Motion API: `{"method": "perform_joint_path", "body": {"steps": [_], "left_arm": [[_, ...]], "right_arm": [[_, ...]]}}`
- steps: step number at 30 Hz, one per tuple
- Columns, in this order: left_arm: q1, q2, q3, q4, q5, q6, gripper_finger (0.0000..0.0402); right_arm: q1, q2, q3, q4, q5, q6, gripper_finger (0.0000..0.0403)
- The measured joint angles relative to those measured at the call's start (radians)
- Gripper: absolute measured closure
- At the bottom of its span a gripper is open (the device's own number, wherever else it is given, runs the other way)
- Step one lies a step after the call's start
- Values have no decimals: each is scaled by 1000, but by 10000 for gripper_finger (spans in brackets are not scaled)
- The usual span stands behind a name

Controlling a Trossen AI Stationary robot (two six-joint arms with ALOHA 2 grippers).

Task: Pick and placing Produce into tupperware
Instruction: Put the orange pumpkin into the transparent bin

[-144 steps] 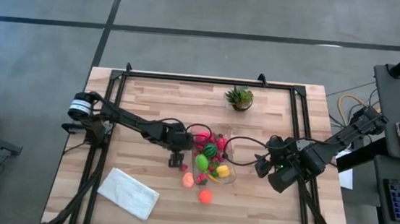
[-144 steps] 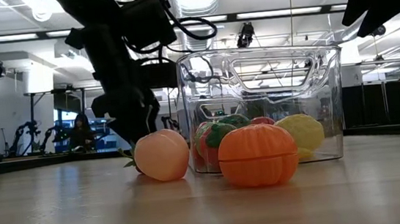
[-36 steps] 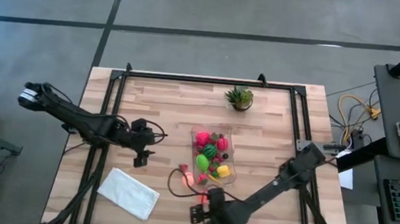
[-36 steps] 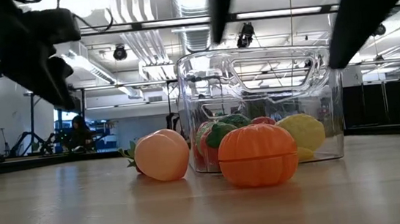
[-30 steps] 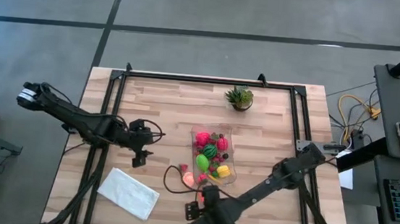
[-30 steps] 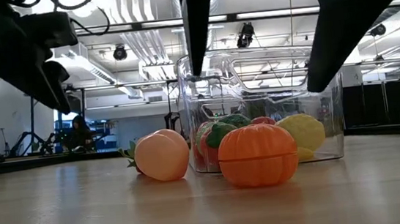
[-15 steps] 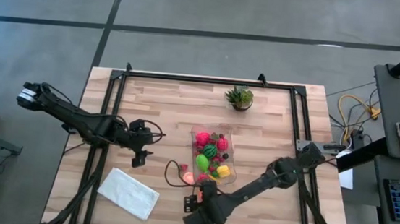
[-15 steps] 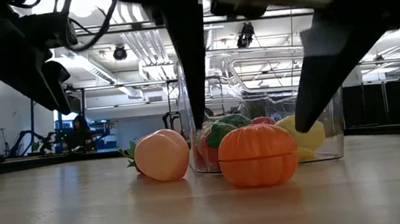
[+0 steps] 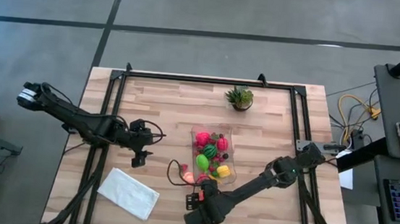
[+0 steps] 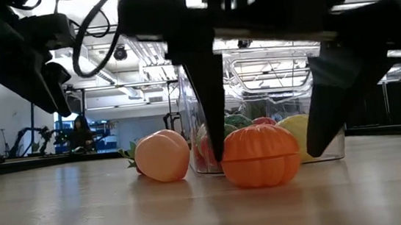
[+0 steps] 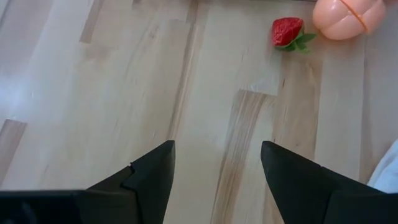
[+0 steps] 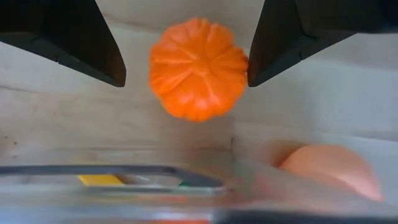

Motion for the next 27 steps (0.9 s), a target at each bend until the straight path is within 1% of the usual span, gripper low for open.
{"method": "perform_joint_path", "body": {"steps": [9, 19, 22, 27], "left_arm": [[0, 0, -1, 0, 0, 0, 178], [0, 0, -1, 0, 0, 0, 178], [0, 0, -1, 0, 0, 0, 178], [0, 0, -1, 0, 0, 0, 178]], "right_arm": [[-4, 0, -49, 61, 0, -4, 76], [-5, -1, -65, 66, 1, -28, 78], [-5, -1, -66, 66, 1, -29, 95], [-5, -1, -67, 63, 1, -27, 151]]}}
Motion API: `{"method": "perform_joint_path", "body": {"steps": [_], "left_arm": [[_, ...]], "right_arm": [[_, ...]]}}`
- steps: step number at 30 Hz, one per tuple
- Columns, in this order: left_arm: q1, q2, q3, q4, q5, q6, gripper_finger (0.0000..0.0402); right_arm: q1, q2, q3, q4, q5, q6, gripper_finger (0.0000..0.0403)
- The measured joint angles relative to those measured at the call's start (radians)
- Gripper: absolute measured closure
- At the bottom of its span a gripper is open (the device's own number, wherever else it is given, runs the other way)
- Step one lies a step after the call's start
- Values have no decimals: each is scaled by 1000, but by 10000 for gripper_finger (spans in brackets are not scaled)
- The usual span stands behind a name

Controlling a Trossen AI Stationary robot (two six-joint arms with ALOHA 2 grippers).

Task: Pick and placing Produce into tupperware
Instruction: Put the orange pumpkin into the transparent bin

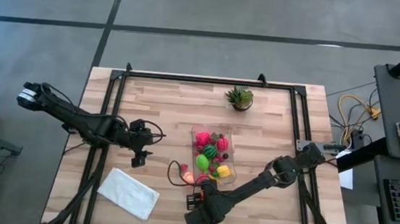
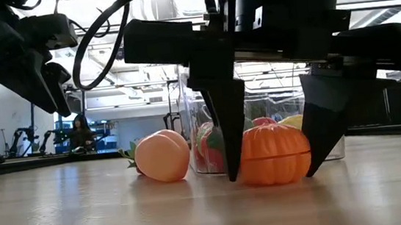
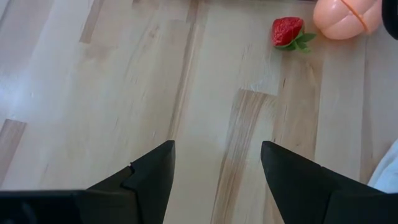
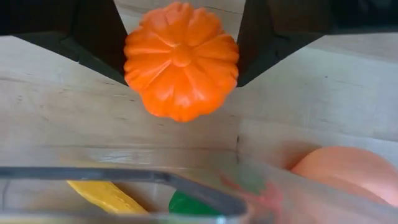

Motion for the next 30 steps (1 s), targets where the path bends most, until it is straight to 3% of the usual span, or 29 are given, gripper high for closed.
{"method": "perform_joint_path", "body": {"steps": [5, 14, 20, 24, 30], "left_arm": [[0, 0, 0, 0, 0, 0, 178], [0, 0, 0, 1, 0, 20, 178], [0, 0, 0, 1, -5, 24, 178], [0, 0, 0, 5, -18, 24, 178], [0, 0, -3, 21, -31, 25, 178]], "right_arm": [[0, 0, 6, 2, 0, -2, 169], [31, -4, 102, -31, 44, -12, 124], [75, -29, 232, -204, 79, -6, 161], [92, -78, 232, -230, 108, 12, 190], [89, -96, 235, -228, 35, -68, 200]]}}
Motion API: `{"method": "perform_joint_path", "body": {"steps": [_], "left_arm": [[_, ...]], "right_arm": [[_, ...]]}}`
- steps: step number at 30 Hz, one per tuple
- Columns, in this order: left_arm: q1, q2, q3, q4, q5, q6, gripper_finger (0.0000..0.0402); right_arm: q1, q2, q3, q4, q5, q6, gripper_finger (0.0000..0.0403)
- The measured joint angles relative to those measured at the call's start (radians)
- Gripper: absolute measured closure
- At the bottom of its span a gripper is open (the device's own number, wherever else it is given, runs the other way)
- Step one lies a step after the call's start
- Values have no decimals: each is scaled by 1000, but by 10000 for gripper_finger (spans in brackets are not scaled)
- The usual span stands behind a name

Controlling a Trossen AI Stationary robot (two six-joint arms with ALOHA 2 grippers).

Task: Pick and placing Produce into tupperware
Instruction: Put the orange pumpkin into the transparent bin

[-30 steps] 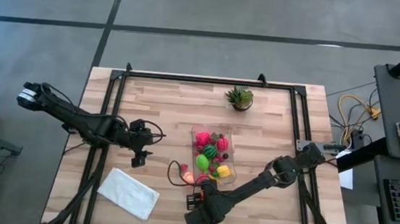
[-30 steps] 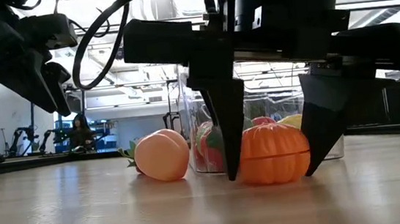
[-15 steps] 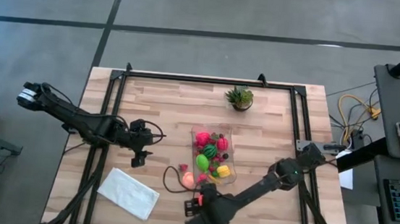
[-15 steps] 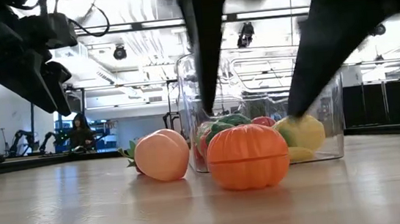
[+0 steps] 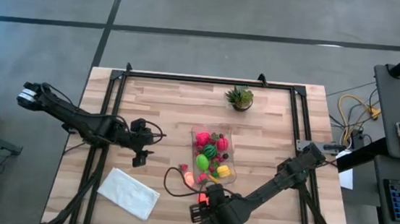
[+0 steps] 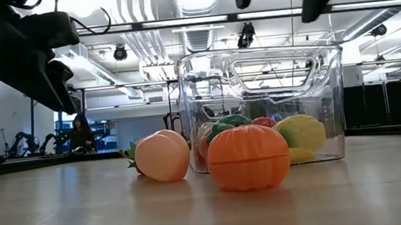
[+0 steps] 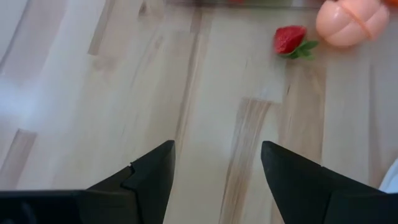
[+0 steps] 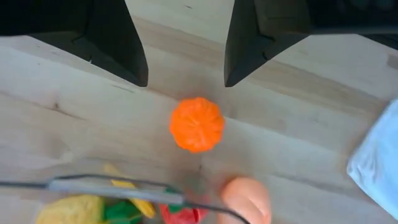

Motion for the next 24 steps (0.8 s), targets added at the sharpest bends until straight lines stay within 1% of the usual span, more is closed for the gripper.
{"method": "perform_joint_path", "body": {"steps": [3, 6, 8, 11, 13, 18, 22, 24], "left_arm": [[-1, 0, -11, 39, 8, 2, 178], [-7, 0, -19, 77, 8, 1, 178], [-22, 0, -18, 93, -35, -12, 178], [-63, 0, 3, 92, -152, -54, 186], [-91, 7, 28, 106, -189, -78, 196], [-159, 77, 96, 167, -193, -183, 225], [-215, 195, 162, 171, -197, -291, 241], [-245, 264, 204, 172, -199, -386, 243]], "right_arm": [[6, 5, 0, -5, 0, 30, 194], [23, -4, 0, -51, 31, 139, 187], [39, -13, 0, -98, 37, 227, 184], [55, -29, -12, -89, 56, 260, 181], [57, -32, -18, -96, 54, 257, 182], [53, -38, -25, -91, 74, 215, 183], [59, -53, -25, -92, 94, 112, 183], [63, -67, -27, -91, 119, 50, 183]]}}
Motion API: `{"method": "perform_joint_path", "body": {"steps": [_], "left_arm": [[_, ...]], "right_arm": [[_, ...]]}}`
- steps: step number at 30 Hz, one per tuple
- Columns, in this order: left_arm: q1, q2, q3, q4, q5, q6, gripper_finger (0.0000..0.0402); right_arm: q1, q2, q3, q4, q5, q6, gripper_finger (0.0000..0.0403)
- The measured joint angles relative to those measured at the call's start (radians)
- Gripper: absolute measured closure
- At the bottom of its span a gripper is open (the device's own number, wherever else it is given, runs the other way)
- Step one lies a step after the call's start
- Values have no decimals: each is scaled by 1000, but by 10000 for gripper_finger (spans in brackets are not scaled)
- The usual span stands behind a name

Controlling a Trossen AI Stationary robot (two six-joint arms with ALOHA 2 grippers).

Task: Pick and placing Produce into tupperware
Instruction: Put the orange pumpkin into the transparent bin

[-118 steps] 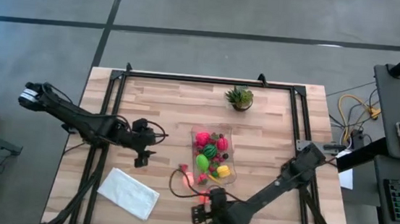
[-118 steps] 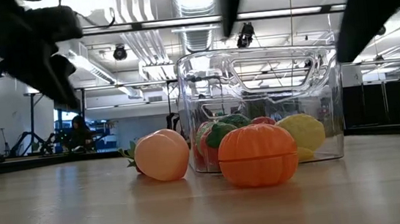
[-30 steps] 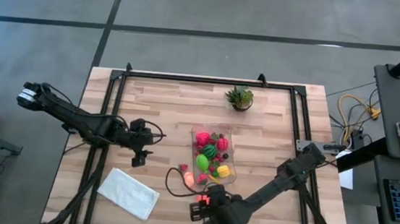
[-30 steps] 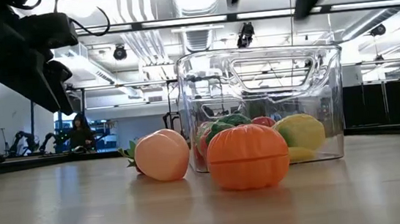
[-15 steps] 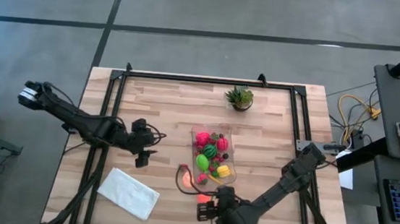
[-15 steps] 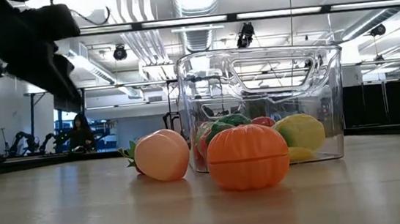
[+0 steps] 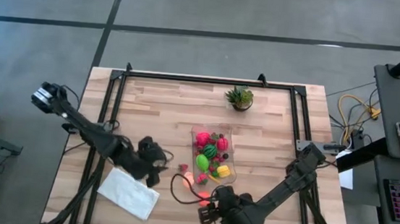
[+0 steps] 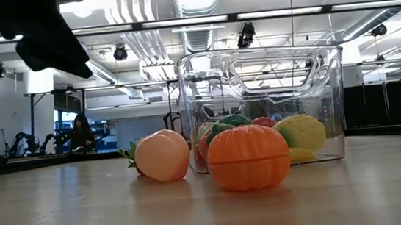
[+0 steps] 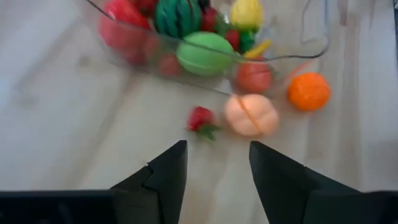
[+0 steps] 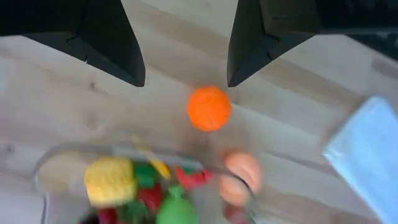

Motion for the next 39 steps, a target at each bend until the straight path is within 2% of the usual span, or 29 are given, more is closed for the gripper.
{"method": "perform_joint_path", "body": {"steps": [3, 6, 12, 15, 19, 25, 32, 39], "left_arm": [[-54, 106, 66, -11, -7, -106, 244], [-115, 210, 146, -29, -44, -142, 244], [-230, 383, 356, -191, -199, -276, 244], [-247, 456, 444, -224, -275, -300, 244], [-239, 541, 535, -192, -291, -304, 244], [-239, 701, 692, -169, -296, -305, 244], [-235, 885, 903, -167, -299, -305, 244], [-223, 931, 990, -317, -321, -327, 244]], "right_arm": [[9, -36, -5, 2, 91, -82, 183], [12, -98, -37, 0, 193, -123, 183], [13, -247, -115, -2, 329, -209, 183], [12, -316, -144, -1, 387, -267, 183], [-11, -415, -188, 0, 475, -296, 183], [-29, -522, -236, -1, 479, -318, 183], [-16, -561, -276, 0, 442, -367, 183], [0, -549, -279, 1, 413, -412, 183]]}}
